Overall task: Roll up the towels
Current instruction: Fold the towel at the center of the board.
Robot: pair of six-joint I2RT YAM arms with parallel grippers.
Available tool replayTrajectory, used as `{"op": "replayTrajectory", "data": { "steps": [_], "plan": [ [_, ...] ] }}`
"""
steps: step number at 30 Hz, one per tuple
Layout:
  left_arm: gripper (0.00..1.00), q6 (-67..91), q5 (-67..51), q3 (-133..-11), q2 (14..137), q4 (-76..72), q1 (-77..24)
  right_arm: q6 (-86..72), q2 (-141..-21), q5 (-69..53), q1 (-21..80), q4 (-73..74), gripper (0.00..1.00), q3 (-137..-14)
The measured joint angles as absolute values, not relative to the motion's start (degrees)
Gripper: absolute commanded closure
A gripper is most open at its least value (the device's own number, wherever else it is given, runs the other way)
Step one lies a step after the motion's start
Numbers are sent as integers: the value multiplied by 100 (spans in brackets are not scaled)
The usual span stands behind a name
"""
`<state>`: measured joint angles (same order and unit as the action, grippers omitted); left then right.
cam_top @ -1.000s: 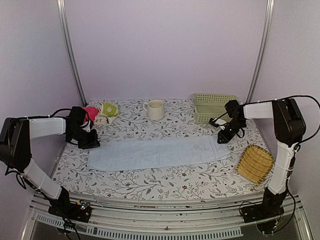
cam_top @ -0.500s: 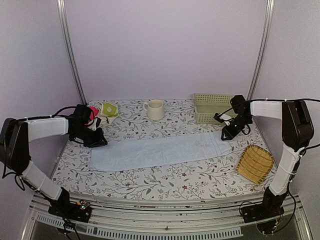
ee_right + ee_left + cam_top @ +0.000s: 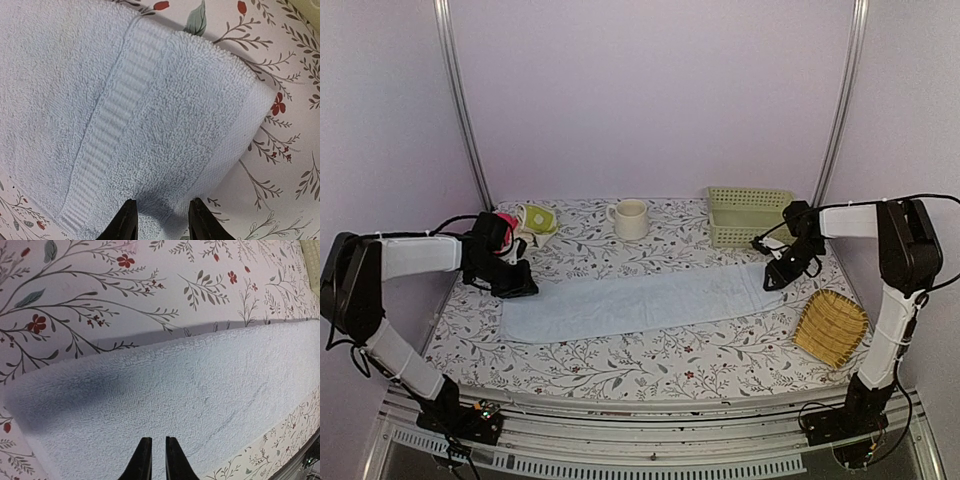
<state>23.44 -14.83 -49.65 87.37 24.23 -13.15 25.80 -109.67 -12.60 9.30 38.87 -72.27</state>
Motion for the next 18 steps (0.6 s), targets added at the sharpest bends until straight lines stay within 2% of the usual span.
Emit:
{"op": "replayTrajectory", "data": {
  "steps": [18],
  "plan": [
    [89, 2231, -1435, -4943, 8853, 2425, -1339, 2335, -11026, -1076, 923, 3815, 61, -7247]
  ]
}}
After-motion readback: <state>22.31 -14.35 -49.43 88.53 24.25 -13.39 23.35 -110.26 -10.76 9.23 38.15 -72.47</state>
